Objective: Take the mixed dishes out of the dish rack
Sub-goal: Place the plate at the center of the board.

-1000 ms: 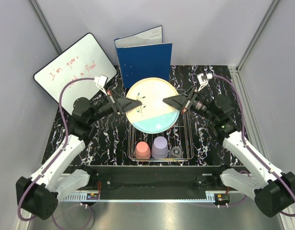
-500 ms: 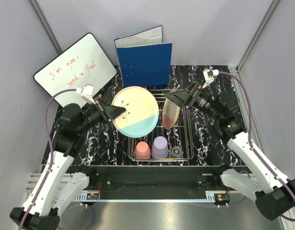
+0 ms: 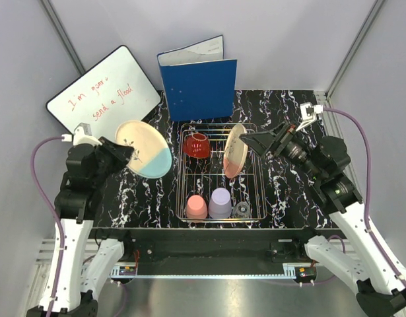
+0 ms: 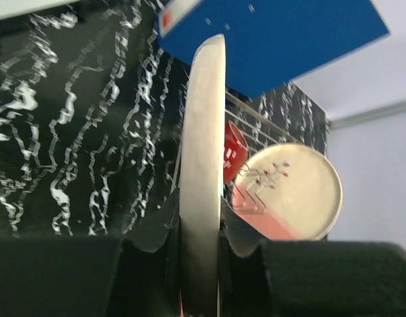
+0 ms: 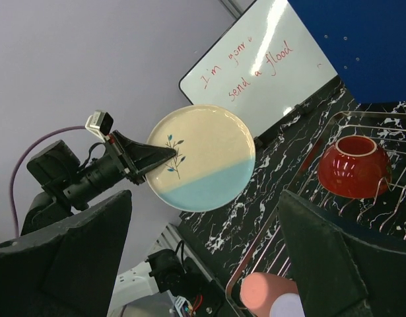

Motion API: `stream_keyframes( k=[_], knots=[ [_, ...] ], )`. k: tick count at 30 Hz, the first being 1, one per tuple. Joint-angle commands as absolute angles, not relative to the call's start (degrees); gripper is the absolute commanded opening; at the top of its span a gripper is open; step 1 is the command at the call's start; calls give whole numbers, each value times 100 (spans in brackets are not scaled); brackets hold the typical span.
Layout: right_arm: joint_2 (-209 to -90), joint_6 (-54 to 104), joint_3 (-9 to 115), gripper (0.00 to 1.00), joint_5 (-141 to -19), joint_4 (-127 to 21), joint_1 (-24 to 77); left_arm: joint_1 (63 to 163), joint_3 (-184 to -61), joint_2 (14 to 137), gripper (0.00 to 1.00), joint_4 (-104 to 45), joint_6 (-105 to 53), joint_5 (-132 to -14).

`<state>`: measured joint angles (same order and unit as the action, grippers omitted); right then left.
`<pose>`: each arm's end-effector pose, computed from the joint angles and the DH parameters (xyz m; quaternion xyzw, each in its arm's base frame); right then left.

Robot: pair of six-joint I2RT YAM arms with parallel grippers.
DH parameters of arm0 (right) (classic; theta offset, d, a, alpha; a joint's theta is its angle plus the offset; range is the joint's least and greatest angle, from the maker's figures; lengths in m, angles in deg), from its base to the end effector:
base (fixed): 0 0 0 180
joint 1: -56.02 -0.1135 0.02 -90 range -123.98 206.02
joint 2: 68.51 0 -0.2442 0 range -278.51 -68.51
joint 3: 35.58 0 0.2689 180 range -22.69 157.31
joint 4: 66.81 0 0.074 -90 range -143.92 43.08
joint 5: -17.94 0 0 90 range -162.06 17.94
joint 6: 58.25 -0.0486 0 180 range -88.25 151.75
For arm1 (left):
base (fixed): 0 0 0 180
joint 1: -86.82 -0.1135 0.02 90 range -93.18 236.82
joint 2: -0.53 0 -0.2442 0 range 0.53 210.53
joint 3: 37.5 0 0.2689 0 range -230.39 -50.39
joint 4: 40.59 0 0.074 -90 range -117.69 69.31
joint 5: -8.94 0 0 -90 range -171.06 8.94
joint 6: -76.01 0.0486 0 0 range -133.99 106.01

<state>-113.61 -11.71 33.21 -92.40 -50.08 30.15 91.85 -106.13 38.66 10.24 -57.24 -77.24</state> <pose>0.1839 0.1079 0.4090 -0.0309 0.6650 0.5154 0.5396 0.1735 -0.0185 0.3582 -0.2506 0.7814 -0.2584 0.5098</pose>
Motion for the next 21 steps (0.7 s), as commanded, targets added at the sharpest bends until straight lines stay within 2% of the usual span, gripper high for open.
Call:
stream_keyframes(
  k=[1,5,9,12,21],
  knots=[
    [-11193,-973,3313,100,-9122,-4830,3018,8902,-11077,3946,0,211,-5724,-7826],
    [-11087,-1017,3180,100,-9228,-4865,3018,8682,-10745,4070,0,-832,-6048,-6738],
    [-11070,-1035,3119,100,-9316,-4891,3018,8051,-10103,4403,0,-3070,-7092,-5201],
    [-11008,-1009,3110,100,-9333,-4821,3018,7611,-9531,4781,0,-4328,-8129,-4741],
    [-10868,-798,3040,100,-9316,-4548,3009,7065,-8915,4694,0,-4326,-8220,-4941]
  ],
)
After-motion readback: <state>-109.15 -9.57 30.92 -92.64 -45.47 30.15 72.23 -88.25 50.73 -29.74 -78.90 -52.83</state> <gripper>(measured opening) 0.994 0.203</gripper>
